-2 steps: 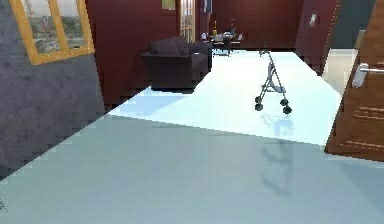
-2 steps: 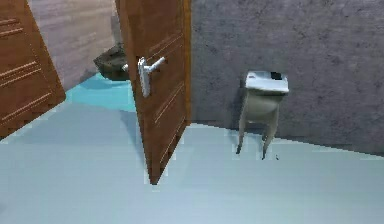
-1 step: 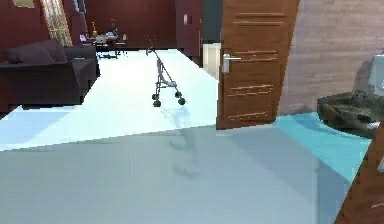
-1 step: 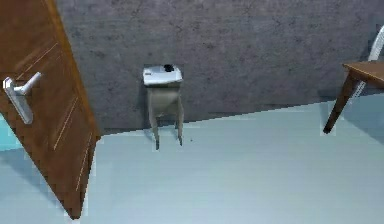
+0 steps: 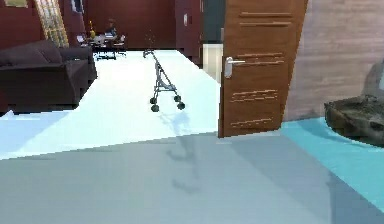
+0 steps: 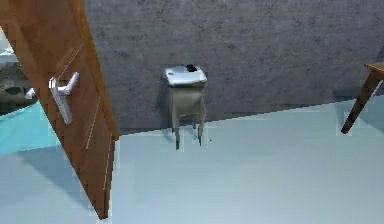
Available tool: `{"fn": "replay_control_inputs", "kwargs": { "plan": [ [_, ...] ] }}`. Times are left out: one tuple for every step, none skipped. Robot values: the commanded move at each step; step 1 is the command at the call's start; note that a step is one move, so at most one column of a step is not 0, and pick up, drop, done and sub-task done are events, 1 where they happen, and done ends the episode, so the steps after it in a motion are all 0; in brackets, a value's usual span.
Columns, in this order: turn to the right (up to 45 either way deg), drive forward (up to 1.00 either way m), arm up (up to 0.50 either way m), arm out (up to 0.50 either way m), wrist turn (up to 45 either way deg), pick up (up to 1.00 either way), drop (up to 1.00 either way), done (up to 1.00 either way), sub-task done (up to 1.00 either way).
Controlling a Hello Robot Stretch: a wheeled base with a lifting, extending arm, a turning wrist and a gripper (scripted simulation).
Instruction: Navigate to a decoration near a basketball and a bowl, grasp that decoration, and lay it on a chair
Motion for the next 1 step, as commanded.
{"fn": "replay_control_inputs", "kwargs": {
  "plan": [
    [21.0,0.0,0.0,0.0,0.0,0.0,0.0,0.0,0.0]
  ]
}}
